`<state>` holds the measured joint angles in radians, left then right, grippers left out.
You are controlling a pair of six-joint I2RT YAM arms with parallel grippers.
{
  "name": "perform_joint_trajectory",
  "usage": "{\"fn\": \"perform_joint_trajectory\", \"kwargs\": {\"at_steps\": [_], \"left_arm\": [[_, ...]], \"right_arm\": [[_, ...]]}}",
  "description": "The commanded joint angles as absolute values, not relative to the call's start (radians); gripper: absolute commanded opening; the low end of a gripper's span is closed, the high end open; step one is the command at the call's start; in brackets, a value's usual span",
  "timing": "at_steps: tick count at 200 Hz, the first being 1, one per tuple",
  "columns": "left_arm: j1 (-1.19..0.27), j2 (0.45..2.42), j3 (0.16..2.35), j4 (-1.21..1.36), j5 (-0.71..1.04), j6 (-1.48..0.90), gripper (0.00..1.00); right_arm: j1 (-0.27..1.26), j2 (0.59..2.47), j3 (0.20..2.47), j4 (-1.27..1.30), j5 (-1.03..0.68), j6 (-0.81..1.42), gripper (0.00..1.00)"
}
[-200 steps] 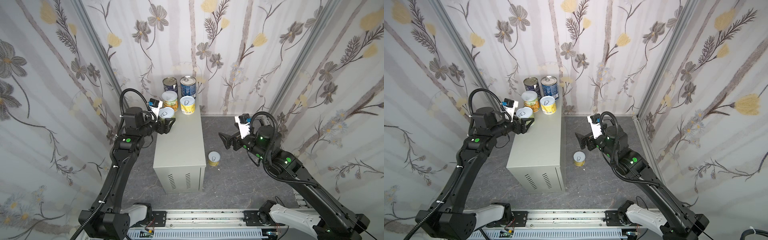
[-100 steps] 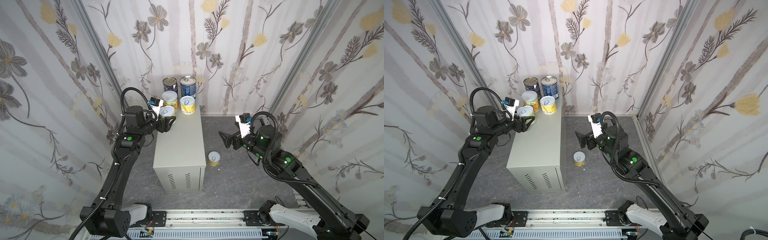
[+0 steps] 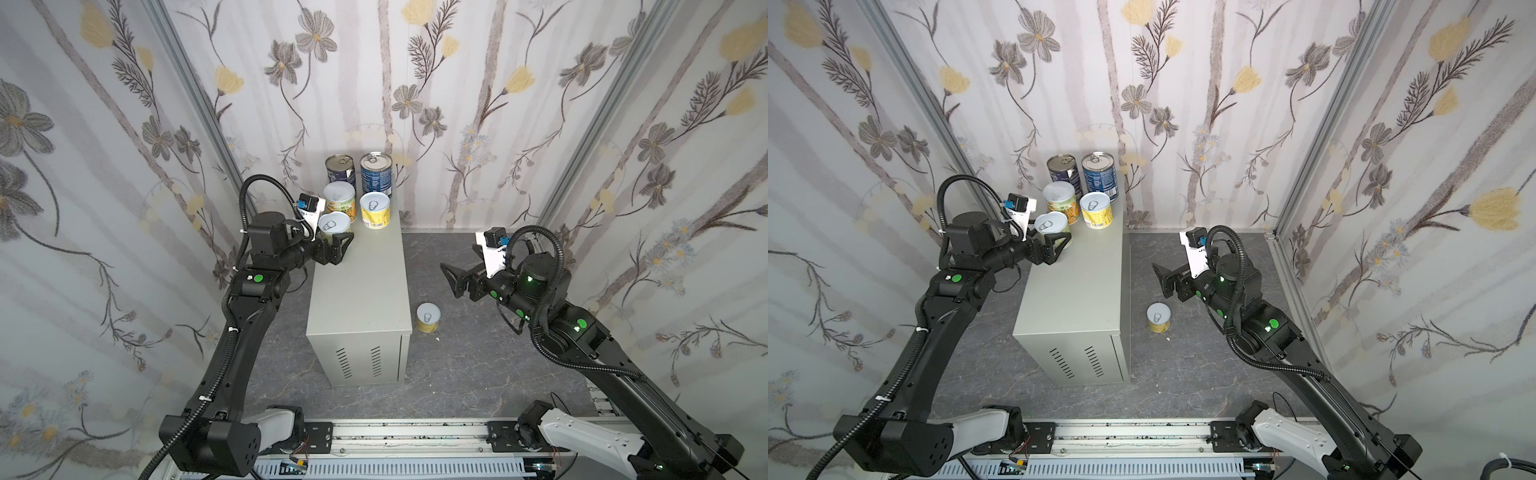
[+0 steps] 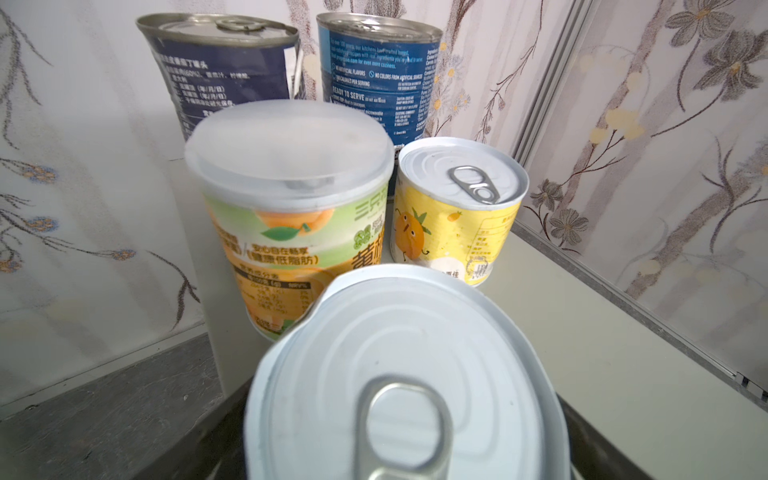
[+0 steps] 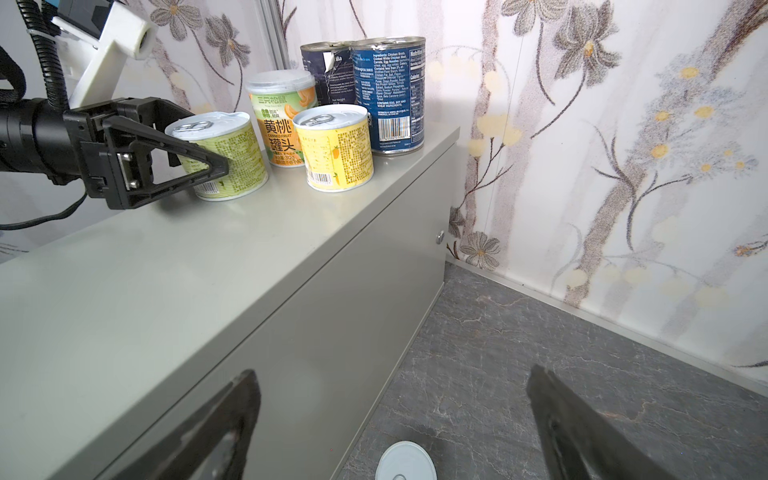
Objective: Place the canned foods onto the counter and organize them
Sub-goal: 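Open the left gripper and draw it back from the green can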
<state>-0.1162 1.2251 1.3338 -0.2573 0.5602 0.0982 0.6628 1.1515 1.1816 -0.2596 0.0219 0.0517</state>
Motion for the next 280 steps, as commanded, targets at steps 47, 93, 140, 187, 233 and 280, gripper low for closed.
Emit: {"fn": "perform_joint_trajectory", "kwargs": {"at_steps": [47,93,140,187,233,280], "left_arm": [[-0.083,1.078,1.340,-0.320,0.481,0.043,1.00],[-0.012,1.080,1.374,-0.375,0.329,-0.035,1.00],[0.033,1.133,1.407,-0.366,0.295,-0.079,1.00],[0.071,1.168,1.393,-0.325,0.372,-0.099,1.00],[0.070,1.182,1.396,-0.345,0.418,-0.095,1.00],[0.070,1.186,1.391,-0.337,0.429,-0.099,1.00]], "right_arm": [[0.663,1.160,1.215,-0.264,0.018,0.058,1.00],[0.669,1.196,1.269,-0.304,-0.030,0.072,1.00],[0.694,1.193,1.294,-0.345,-0.025,0.107,1.00],[0.741,1.220,1.327,-0.379,0.016,0.123,1.00],[0.766,1.251,1.343,-0.369,0.022,0.130,1.00],[0.777,1.263,1.360,-0.377,0.032,0.124,1.00]]}}
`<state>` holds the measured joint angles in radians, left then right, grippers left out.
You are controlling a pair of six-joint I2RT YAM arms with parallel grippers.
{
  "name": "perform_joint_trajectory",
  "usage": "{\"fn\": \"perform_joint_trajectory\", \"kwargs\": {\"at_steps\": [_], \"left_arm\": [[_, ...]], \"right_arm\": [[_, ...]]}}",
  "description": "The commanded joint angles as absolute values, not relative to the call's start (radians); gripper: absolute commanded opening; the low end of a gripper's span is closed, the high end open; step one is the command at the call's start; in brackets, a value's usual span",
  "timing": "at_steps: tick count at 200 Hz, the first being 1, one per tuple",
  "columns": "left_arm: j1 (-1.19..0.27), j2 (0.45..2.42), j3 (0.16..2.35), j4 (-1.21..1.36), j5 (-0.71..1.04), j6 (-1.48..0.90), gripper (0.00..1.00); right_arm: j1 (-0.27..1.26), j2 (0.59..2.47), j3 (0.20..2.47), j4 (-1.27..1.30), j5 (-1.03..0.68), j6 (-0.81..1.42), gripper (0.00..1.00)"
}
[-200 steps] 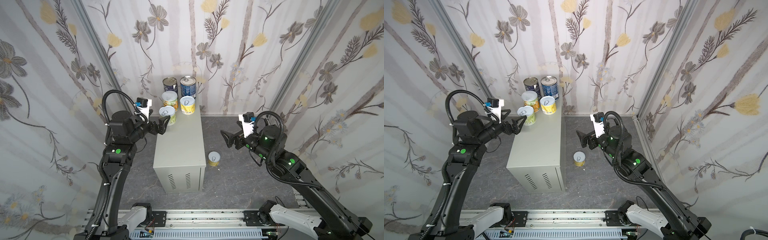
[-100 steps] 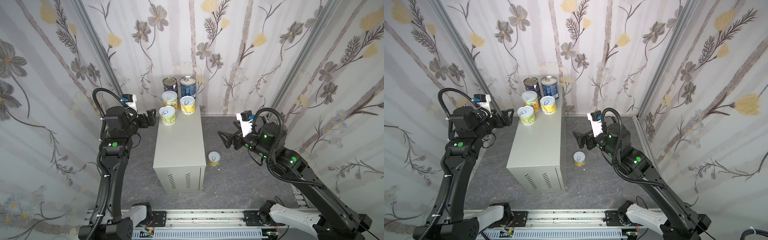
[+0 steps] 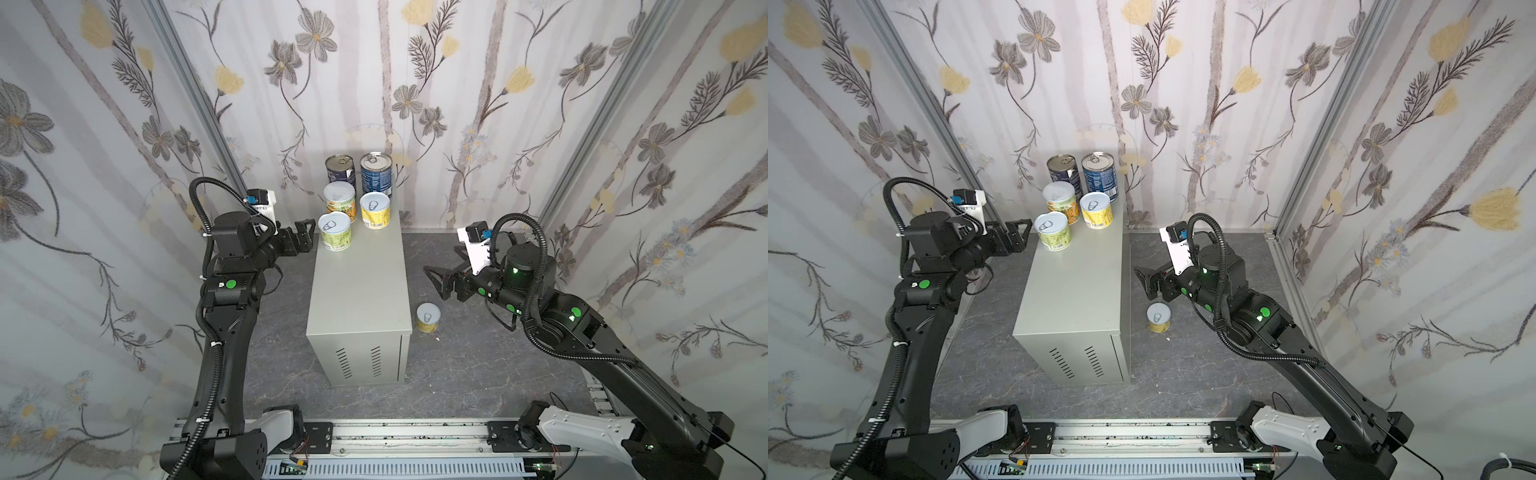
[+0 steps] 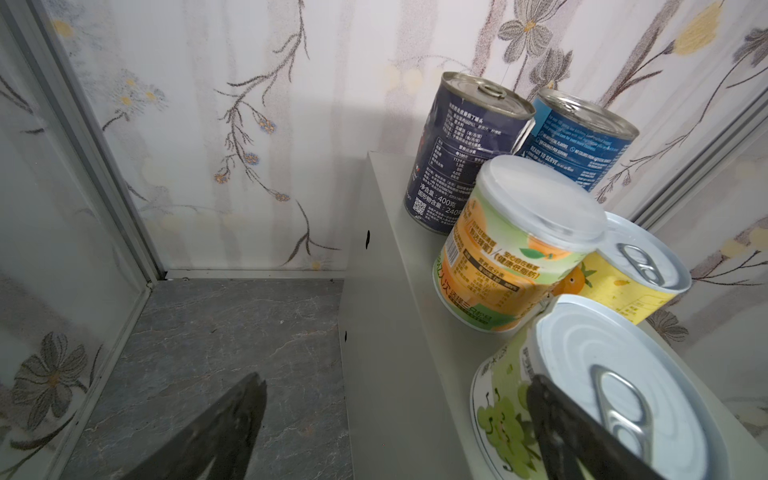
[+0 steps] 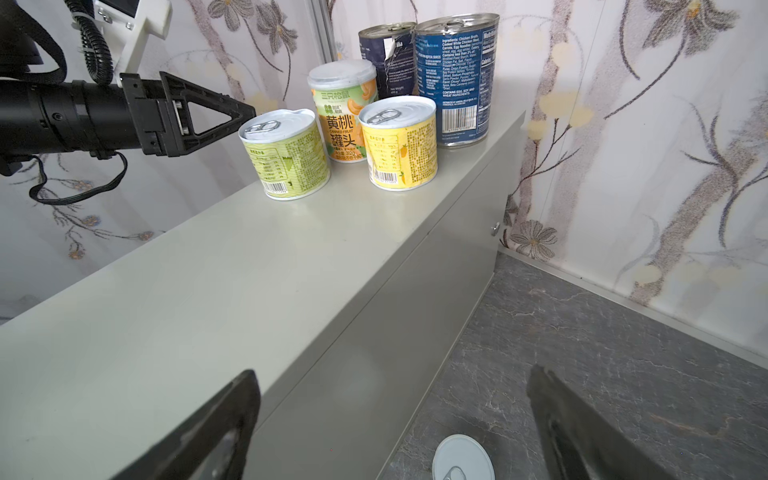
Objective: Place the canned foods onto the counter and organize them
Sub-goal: 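Open the left gripper and draw it back from the green can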
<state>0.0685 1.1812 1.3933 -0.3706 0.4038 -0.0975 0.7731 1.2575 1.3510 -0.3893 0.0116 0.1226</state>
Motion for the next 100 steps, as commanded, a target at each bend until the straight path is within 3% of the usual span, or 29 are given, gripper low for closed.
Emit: {"fn": "perform_joint_trajectory", "kwargs": {"at_steps": [1,100], "left_arm": [[0.070,1.187,1.391,-0.336,0.431,-0.100,1.00],[0.072,1.203,1.384,-0.316,0.474,-0.124,1.00]], "right_arm": [[0.777,1.263,1.359,-0.377,0.032,0.124,1.00],[0.786,1.266,1.363,-0.382,0.044,0.127,1.00]]}}
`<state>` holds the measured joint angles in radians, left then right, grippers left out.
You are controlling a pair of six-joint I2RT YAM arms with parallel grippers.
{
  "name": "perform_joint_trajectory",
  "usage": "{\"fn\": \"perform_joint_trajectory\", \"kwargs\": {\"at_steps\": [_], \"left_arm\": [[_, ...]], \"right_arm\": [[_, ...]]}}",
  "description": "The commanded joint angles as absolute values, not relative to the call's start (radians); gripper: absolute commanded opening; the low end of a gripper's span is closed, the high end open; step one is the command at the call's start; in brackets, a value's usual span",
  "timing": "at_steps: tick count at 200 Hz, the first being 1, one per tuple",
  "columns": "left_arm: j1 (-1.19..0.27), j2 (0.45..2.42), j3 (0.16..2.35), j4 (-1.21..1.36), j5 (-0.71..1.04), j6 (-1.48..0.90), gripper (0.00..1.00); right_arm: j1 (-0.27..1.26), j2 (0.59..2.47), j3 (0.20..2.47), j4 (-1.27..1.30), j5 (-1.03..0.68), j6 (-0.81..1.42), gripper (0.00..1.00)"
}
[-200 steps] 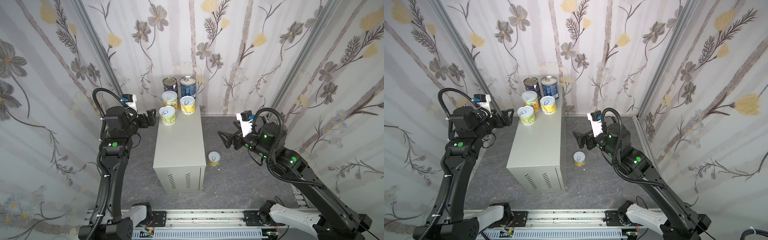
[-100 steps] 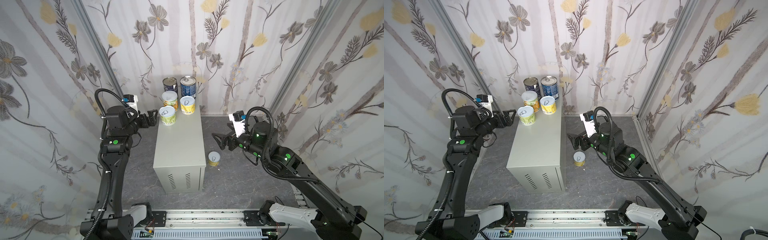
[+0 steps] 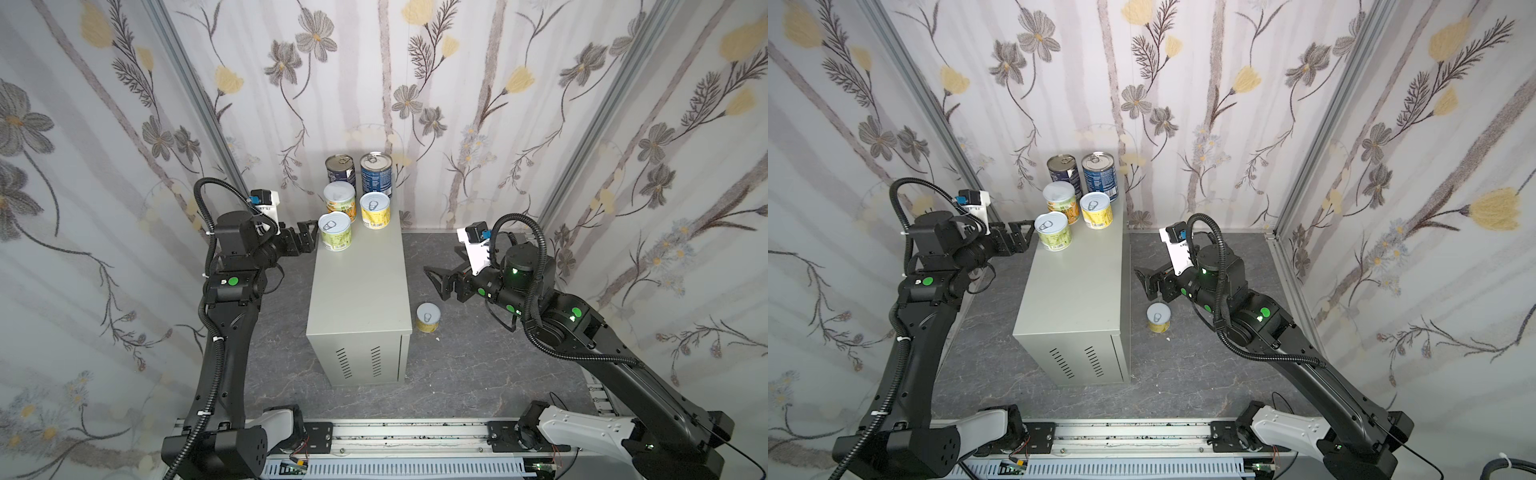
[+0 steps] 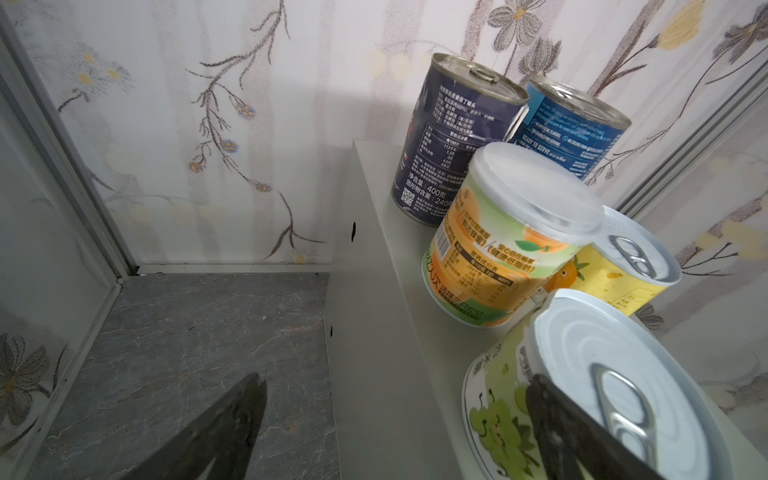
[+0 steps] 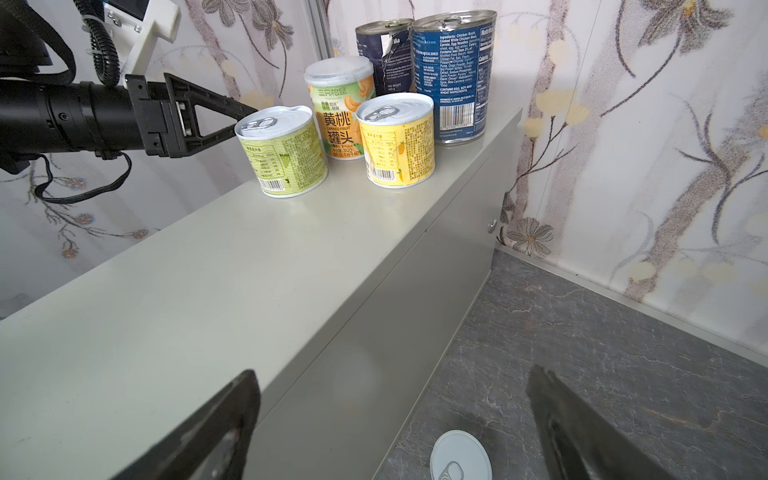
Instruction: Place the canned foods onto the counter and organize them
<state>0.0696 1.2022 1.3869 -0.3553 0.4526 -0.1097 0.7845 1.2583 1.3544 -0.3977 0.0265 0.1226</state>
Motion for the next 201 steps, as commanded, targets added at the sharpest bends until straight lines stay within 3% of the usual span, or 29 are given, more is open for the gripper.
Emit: {"fn": "perform_joint_trajectory", "kwargs": {"at_steps": [1,201], "left_arm": [[0.072,1.203,1.384,-0.316,0.474,-0.124,1.00],[0.072,1.213,1.373,-0.294,0.512,-0.147,1.00]], "right_arm": [[0.786,1.265,1.362,-0.382,0.043,0.127,1.00],[0.801,1.250,1.350,-0.385,0.064,0.133,1.00]]}}
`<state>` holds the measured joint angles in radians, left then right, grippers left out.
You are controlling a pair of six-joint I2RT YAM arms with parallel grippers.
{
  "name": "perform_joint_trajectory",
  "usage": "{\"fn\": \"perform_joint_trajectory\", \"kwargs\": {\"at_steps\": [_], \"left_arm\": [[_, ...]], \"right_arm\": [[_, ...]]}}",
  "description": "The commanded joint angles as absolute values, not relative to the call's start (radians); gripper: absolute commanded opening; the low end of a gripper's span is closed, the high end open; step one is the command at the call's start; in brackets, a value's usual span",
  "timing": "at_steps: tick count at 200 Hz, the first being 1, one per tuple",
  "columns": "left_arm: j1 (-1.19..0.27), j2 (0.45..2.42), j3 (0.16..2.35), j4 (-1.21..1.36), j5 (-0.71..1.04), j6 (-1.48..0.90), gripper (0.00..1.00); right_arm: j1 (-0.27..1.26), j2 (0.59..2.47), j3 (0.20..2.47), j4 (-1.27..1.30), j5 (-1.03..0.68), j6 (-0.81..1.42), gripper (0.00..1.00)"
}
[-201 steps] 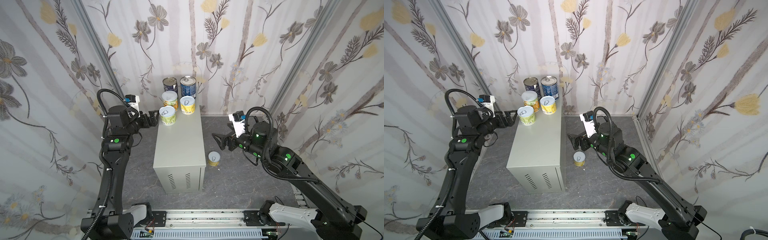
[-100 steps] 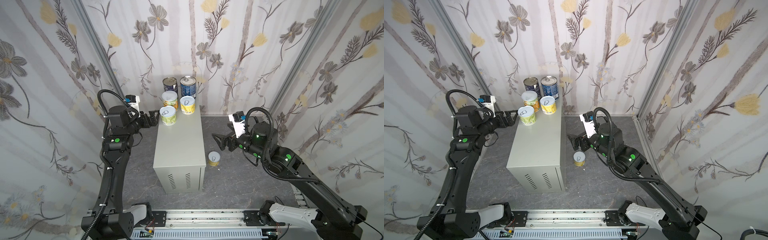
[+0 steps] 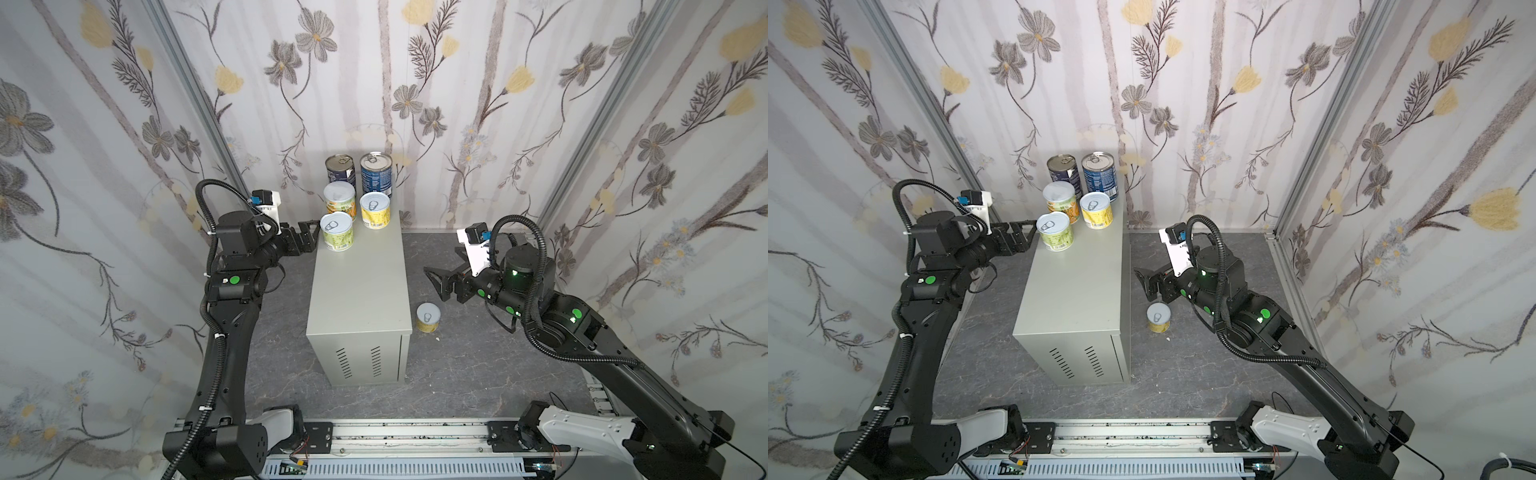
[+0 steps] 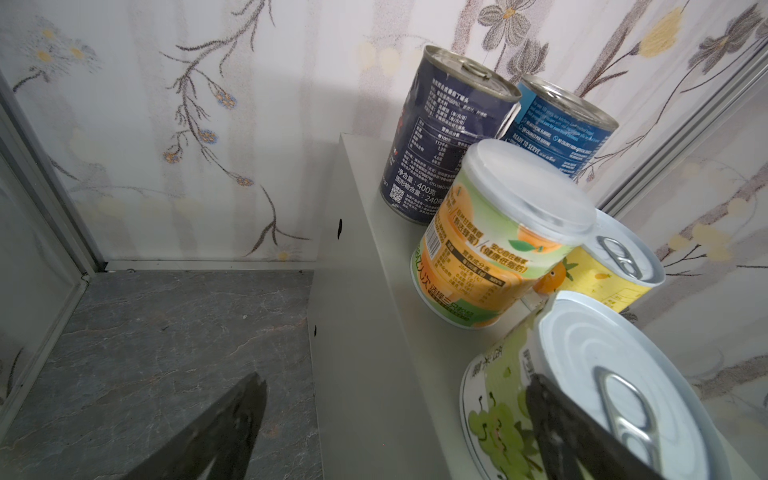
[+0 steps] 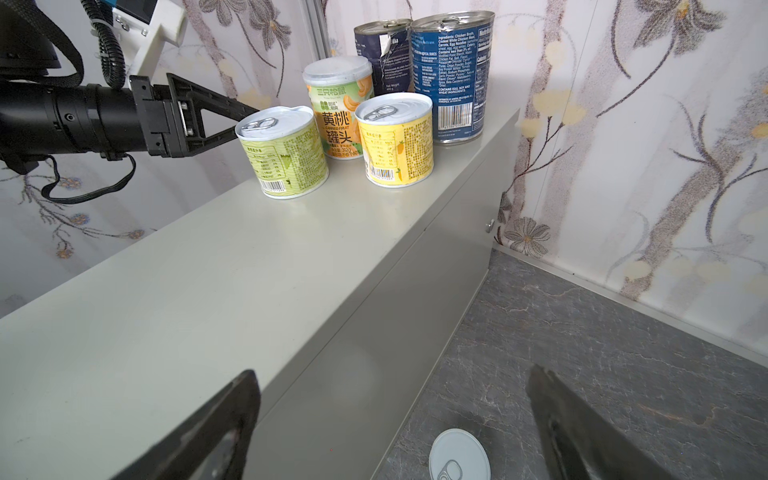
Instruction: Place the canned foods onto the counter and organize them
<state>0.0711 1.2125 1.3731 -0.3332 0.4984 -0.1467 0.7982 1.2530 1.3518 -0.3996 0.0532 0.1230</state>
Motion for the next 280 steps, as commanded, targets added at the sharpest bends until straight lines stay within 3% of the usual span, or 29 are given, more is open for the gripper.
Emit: {"fn": "perform_joint_trajectory", "kwargs": {"at_steps": [1,280], "left_arm": [[0.072,1.213,1.373,-0.294,0.513,-0.148,1.00],[0.072,1.221,1.375,-0.288,0.532,-0.156,1.00]], "right_arm": [[0.801,1.251,1.350,-0.385,0.063,0.133,1.00],[0.807,1.239,1.336,-0.379,0.071,0.133,1.00]]}}
